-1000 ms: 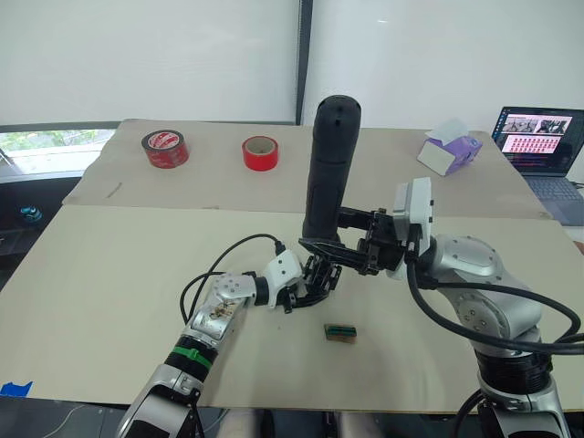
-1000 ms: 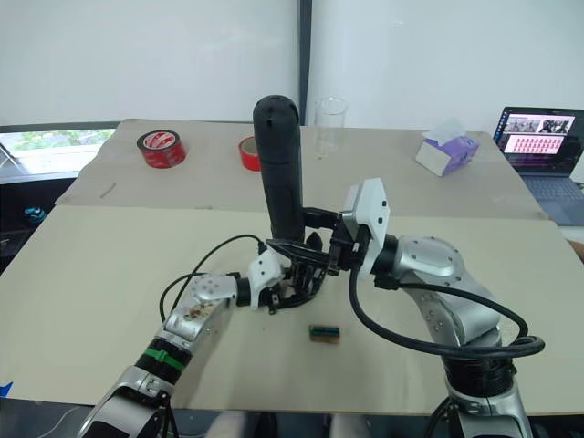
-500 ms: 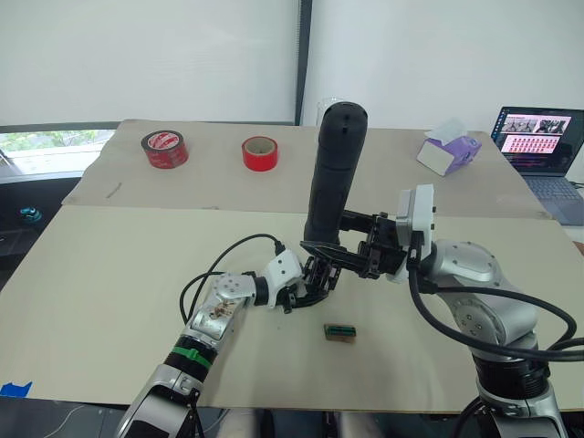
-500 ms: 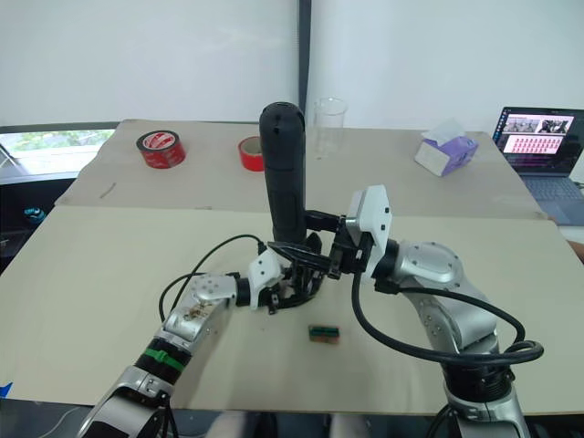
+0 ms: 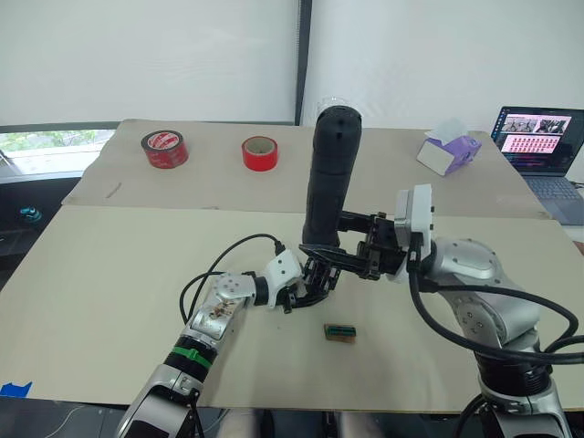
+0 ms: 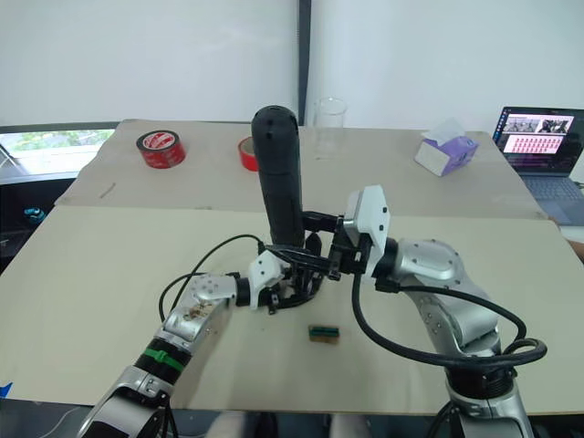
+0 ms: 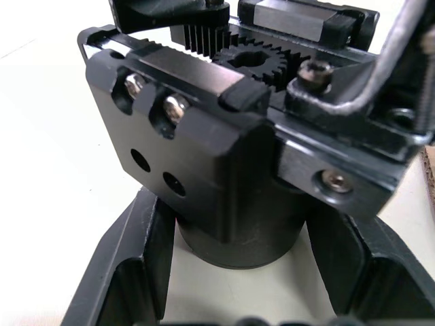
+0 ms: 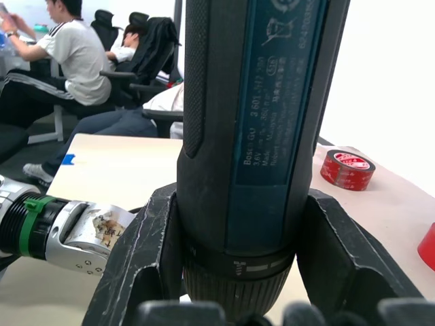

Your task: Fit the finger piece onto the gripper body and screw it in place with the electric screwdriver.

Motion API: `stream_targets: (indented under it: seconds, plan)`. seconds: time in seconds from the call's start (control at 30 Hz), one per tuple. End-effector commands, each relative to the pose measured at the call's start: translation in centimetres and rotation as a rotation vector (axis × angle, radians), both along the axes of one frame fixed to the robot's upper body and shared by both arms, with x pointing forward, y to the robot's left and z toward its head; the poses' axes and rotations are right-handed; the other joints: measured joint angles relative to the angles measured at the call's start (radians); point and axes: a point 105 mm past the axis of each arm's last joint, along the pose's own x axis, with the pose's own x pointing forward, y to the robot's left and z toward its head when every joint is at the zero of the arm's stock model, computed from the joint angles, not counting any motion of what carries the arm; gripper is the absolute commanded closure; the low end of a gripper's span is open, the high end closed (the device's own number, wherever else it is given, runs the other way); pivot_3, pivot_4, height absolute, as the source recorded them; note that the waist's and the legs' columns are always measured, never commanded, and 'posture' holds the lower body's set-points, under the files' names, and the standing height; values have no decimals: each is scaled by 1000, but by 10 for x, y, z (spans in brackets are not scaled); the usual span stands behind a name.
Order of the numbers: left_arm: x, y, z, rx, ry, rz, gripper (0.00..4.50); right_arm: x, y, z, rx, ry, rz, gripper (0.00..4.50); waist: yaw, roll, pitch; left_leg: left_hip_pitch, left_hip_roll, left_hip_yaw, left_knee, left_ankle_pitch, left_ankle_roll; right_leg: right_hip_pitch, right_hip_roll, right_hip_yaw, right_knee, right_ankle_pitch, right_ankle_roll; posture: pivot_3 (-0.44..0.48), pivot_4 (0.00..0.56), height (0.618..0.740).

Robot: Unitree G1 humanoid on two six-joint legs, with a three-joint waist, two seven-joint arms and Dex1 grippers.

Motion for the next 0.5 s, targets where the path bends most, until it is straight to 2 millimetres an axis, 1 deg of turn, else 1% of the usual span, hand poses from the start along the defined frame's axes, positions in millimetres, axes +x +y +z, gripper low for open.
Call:
stream_targets:
  seconds: [0.03, 0.5]
  plan:
    - [-10, 4, -26, 57, 93, -3, 2213, -6, 2, 12, -2, -66, 24, 2567, 0, 0, 0, 0, 0, 0, 0, 0, 0, 0, 0, 0, 0, 0, 0, 0, 150, 740]
    - [-10, 2, -26, 56, 95, -3, 2213, -8, 3, 13, -48, -80, 43, 2567, 1, 0, 0, 0, 0, 0, 0, 0, 0, 0, 0, 0, 0, 0, 0, 0, 150, 740]
